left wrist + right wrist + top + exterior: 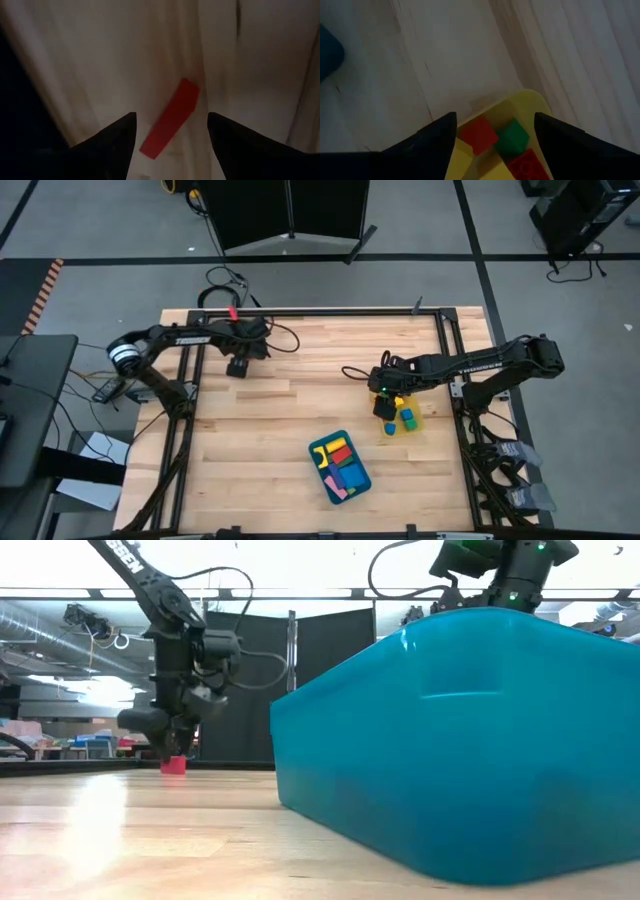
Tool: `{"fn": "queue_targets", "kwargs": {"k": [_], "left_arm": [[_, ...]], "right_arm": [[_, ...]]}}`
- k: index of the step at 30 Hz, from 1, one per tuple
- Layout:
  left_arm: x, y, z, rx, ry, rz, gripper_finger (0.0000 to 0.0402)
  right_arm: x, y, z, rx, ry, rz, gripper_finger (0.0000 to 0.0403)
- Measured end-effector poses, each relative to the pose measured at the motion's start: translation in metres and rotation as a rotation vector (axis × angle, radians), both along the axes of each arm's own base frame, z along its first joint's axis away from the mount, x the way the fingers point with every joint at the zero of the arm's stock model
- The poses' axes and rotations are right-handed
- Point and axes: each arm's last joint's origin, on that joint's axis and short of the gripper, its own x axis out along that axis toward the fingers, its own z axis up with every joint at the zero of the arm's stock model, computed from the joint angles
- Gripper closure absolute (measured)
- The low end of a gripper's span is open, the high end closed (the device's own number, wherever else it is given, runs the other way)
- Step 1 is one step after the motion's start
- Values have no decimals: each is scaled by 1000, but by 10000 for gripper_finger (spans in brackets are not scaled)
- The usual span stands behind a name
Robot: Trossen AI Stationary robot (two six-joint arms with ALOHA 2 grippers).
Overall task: Sort blocks by size
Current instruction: Put the large red block into the blue bin
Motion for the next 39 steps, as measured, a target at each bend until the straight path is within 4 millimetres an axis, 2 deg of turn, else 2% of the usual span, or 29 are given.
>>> {"fn": "queue_targets", "kwargs": {"k": [4,7,10,13,17,20,24,28,33,36,39], "left_arm": [[1,4,-16,-38,55,13,153],[2,6,-25,-56,89,40,182],[3,6,-29,-74,107,59,252],[6,8,-24,-84,101,99,348],[15,14,-10,-76,10,164,338],[26,4,7,-134,-148,137,338],[40,-19,41,-259,-442,20,338],[56,-54,65,-388,-652,-87,338],[85,-115,69,-448,-784,-255,338],[97,-150,66,-478,-869,-319,338],[106,-175,71,-532,-989,-347,338]], "right_arm": [[0,0,0,0,-1,0,124],[1,0,0,-2,-10,6,125],[3,0,1,-7,-28,18,130],[6,0,2,-12,-60,23,134],[9,0,4,-13,-97,21,140],[9,0,7,-41,-129,-23,144],[6,9,23,-102,-248,-39,146],[-6,19,47,-208,-391,-88,145],[-26,30,70,-334,-542,-201,148],[-33,37,76,-351,-596,-228,151],[-36,43,78,-342,-623,-240,155]]}}
